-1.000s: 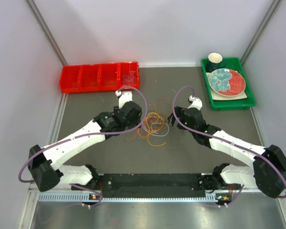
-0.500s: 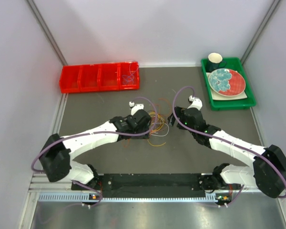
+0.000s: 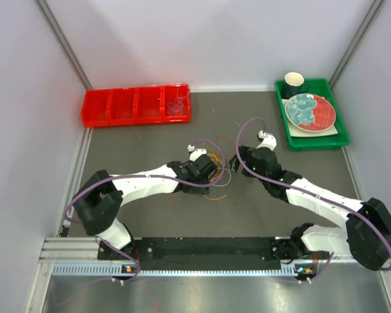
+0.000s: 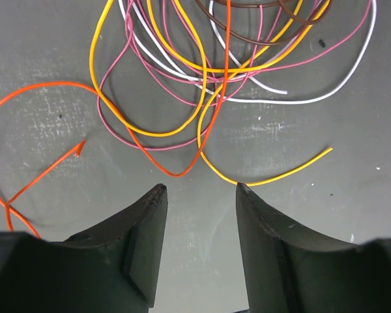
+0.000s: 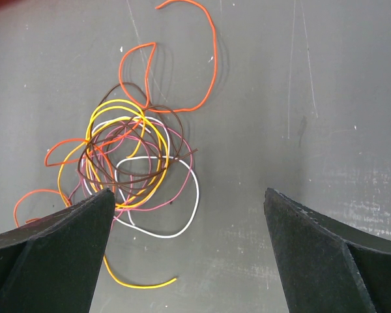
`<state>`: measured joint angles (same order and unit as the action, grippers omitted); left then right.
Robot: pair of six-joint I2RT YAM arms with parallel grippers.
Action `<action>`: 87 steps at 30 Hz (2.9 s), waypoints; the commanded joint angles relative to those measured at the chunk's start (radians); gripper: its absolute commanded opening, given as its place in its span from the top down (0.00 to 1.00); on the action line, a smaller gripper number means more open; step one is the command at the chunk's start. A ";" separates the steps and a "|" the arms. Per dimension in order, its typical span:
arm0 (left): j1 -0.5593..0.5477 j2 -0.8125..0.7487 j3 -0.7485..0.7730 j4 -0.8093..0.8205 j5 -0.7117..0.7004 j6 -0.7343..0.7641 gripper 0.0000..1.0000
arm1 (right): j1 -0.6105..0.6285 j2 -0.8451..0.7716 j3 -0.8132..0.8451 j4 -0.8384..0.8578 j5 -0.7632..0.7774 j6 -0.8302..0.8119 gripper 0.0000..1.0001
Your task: Untangle the cables
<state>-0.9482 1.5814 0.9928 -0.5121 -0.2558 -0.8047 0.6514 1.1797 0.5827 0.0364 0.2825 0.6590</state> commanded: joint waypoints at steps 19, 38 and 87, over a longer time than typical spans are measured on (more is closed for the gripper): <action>-0.001 0.086 0.073 0.057 -0.132 0.090 1.00 | 0.002 0.000 0.025 0.022 -0.006 0.001 0.05; 0.019 -0.228 0.874 -0.258 -0.367 0.450 1.00 | 0.001 -0.002 0.025 0.025 -0.008 0.004 0.05; 0.019 -0.229 1.061 0.650 -0.407 1.074 1.00 | 0.001 0.014 0.034 0.025 -0.013 -0.004 0.05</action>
<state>-0.9302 1.3514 2.0708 -0.0162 -0.5854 0.1356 0.6514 1.2129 0.5854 0.0360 0.2665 0.6579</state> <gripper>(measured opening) 0.012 0.954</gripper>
